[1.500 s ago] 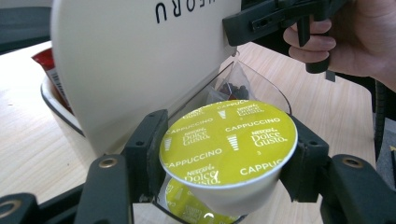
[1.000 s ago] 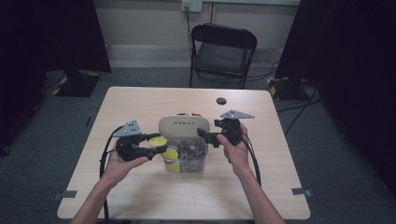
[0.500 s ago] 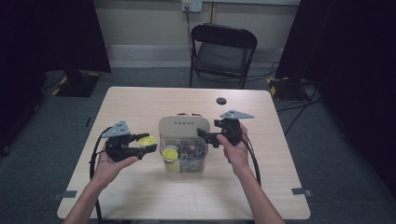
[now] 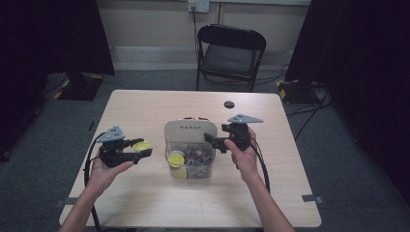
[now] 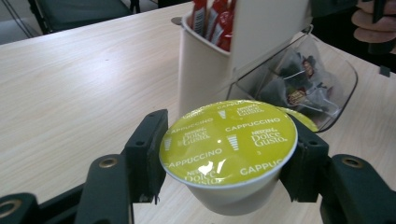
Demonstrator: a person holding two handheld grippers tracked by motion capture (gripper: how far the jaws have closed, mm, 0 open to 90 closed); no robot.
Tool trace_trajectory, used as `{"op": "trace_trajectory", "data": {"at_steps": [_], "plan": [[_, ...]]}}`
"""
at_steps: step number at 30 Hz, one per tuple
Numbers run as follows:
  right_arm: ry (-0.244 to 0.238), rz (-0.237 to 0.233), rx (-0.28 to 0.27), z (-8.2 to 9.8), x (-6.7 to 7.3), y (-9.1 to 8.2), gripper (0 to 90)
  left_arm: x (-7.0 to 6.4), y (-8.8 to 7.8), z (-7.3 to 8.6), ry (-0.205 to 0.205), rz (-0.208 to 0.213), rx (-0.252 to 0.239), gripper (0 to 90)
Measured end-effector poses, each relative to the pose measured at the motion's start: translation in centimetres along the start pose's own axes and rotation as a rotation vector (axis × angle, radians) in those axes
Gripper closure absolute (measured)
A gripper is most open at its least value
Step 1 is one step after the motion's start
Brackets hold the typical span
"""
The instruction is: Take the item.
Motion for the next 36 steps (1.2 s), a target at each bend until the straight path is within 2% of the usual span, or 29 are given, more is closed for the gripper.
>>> {"op": "trace_trajectory", "data": {"at_steps": [9,12,15,19,34,36], "plan": [[-0.001,0.0,0.002,0.0,0.0,0.0,13.3,1.8,-0.6,1.2,-0.027,-0.04,0.02,41.0],[-0.001,0.0,0.002,0.0,0.0,0.0,13.3,2.5,-0.6,1.7,-0.048,-0.05,0.023,41.0],[-0.002,0.0,0.003,0.1,0.0,0.0,13.3,3.1,-0.6,2.3,-0.045,-0.065,0.048,41.0],[-0.001,-0.001,0.004,0.1,0.0,0.1,13.2,3.8,-0.6,2.8,-0.058,-0.08,0.057,41.0],[-0.002,-0.003,0.004,0.1,0.0,0.1,13.2,7.0,0.6,5.6,-0.121,-0.156,0.143,41.0],[-0.003,-0.002,0.005,0.1,0.0,0.1,13.1,7.3,0.8,5.9,-0.129,-0.153,0.154,41.0]]}}
Point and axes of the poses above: each handheld gripper's, and its own axes: y roughly forward along the jaws, z roughly out of its underside, x roughly to its left, the point moved 7 cm from there along y, roughly forward along the jaws, and after that the axes turned 3 degrees about x, right-handed, at the moved point
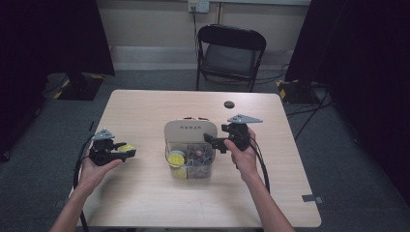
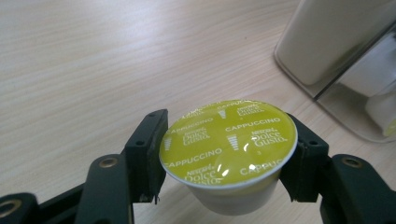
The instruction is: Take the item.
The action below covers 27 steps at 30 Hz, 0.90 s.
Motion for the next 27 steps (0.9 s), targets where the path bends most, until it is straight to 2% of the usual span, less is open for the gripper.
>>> {"op": "trace_trajectory", "data": {"at_steps": [3,8,10,19,27], "plan": [[0.0,0.001,0.0,0.0,0.0,0.0,13.1,0.5,0.3,0.3,-0.002,-0.011,0.016,41.0],[0.0,0.0,0.0,0.0,0.0,0.0,13.1,0.8,1.1,1.0,-0.009,-0.001,0.032,41.0],[0.002,-0.001,0.001,0.0,0.0,0.0,13.1,0.8,1.4,1.2,-0.021,0.004,0.035,41.0],[0.001,-0.002,0.003,0.0,0.0,0.0,12.8,1.0,2.4,1.4,-0.025,0.003,0.034,40.9],[0.0,-0.001,0.002,0.0,0.0,0.0,12.8,0.8,3.0,1.8,-0.027,0.019,0.057,40.7]]}}
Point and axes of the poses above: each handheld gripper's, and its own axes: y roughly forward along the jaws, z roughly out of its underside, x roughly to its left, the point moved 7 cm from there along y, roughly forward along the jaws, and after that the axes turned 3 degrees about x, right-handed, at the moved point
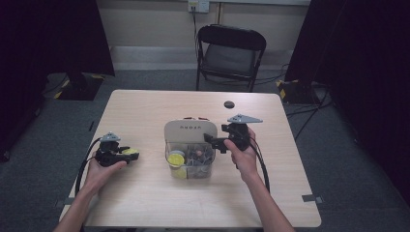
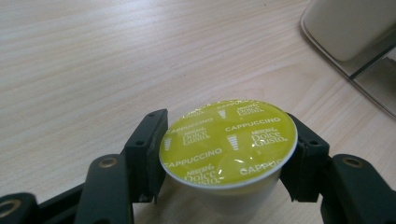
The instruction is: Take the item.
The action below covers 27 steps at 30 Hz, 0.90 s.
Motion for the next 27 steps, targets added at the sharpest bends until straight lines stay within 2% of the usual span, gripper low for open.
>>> {"op": "trace_trajectory", "data": {"at_steps": [6,14,16,18,21,22,27], "plan": [[0.0,0.002,-0.001,0.0,0.0,0.0,12.9,0.0,0.2,0.1,-0.004,0.001,0.012,40.5],[-0.001,0.003,-0.002,0.0,0.0,0.0,12.9,-0.1,0.5,0.3,-0.021,0.022,0.018,38.3],[-0.001,0.003,-0.002,0.0,0.0,0.0,13.0,-0.1,0.4,0.3,-0.02,0.021,0.017,36.8],[-0.001,0.003,-0.001,0.0,0.0,0.0,13.0,-0.1,0.2,0.0,-0.035,0.02,-0.01,31.0],[-0.001,0.003,-0.002,0.0,0.0,0.0,13.0,-0.1,0.0,0.0,-0.033,0.003,-0.013,26.5],[-0.001,0.003,-0.002,0.0,0.0,0.0,13.0,-0.1,-0.1,0.0,-0.034,0.009,-0.016,24.7],[0.0,-0.001,0.001,0.0,0.0,0.0,12.9,-0.3,-0.7,0.0,-0.04,0.007,-0.033,20.3]]}}
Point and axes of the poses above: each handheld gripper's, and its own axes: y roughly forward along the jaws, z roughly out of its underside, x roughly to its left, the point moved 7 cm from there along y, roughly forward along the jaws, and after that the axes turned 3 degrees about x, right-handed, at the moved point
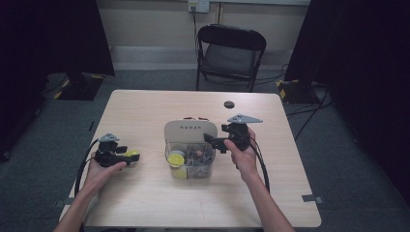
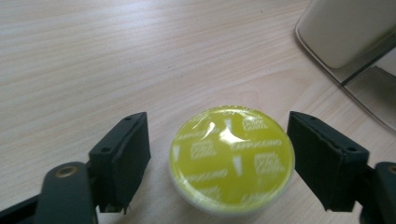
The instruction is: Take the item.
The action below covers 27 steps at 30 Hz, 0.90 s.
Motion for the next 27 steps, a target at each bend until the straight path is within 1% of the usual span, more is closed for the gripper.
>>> {"op": "trace_trajectory", "data": {"at_steps": [3,6,8,9,10,11,12,14,16,17,18,19,20,23,24,26,27], "plan": [[0.0,-0.008,0.006,0.0,0.1,0.2,12.7,-0.2,-0.4,0.0,0.006,-0.001,-0.007,19.7],[-0.006,-0.012,0.013,0.1,0.3,0.5,12.8,-0.4,-1.3,0.1,0.009,-0.006,-0.023,19.4],[-0.01,-0.013,0.016,0.1,0.4,0.5,12.9,-0.5,-1.7,0.3,0.012,-0.011,-0.017,19.4],[-0.011,-0.01,0.017,0.1,0.4,0.6,12.9,-0.5,-1.9,0.4,0.014,-0.006,-0.015,19.4],[-0.012,-0.01,0.018,0.0,0.4,0.6,13.0,-0.5,-2.2,0.5,0.013,-0.014,-0.013,19.5],[-0.017,-0.007,0.017,0.0,0.5,0.6,13.2,-0.6,-2.5,0.6,0.016,-0.021,-0.029,19.4],[-0.023,-0.002,0.016,0.0,0.5,0.6,13.2,-0.6,-2.8,0.8,0.022,-0.026,-0.033,20.0],[-0.02,-0.002,0.011,-0.1,0.6,0.5,13.7,-0.8,-3.0,1.2,0.017,-0.025,-0.041,20.4],[-0.013,-0.004,0.004,-0.2,0.6,0.4,14.1,-1.0,-3.2,1.8,0.02,-0.029,-0.018,20.1],[-0.012,-0.005,0.0,-0.3,0.7,0.4,14.7,-1.0,-3.4,2.1,0.022,-0.034,-0.027,20.1],[-0.014,-0.007,-0.002,-0.3,0.7,0.3,15.8,-1.1,-3.4,2.4,0.014,-0.034,-0.03,20.3],[-0.013,-0.01,-0.004,-0.4,0.8,0.3,16.4,-1.1,-3.4,2.9,0.023,-0.036,-0.015,20.3],[-0.01,-0.013,-0.007,-0.4,0.8,0.3,17.2,-1.1,-3.3,3.1,0.017,-0.043,-0.009,20.3],[-0.005,-0.03,-0.014,-0.5,0.9,0.2,20.3,-1.2,-2.8,4.2,0.03,-0.052,0.019,20.4],[-0.009,-0.033,-0.017,-0.6,1.0,0.2,22.5,-1.2,-2.6,4.5,0.046,-0.061,0.027,20.4],[-0.013,-0.042,-0.02,-0.7,1.1,0.1,23.9,-1.1,-2.4,4.8,0.074,-0.081,0.043,20.3],[-0.014,-0.046,-0.02,-0.8,1.2,0.2,24.6,-1.1,-2.4,4.8,0.074,-0.087,0.036,20.1]]}}
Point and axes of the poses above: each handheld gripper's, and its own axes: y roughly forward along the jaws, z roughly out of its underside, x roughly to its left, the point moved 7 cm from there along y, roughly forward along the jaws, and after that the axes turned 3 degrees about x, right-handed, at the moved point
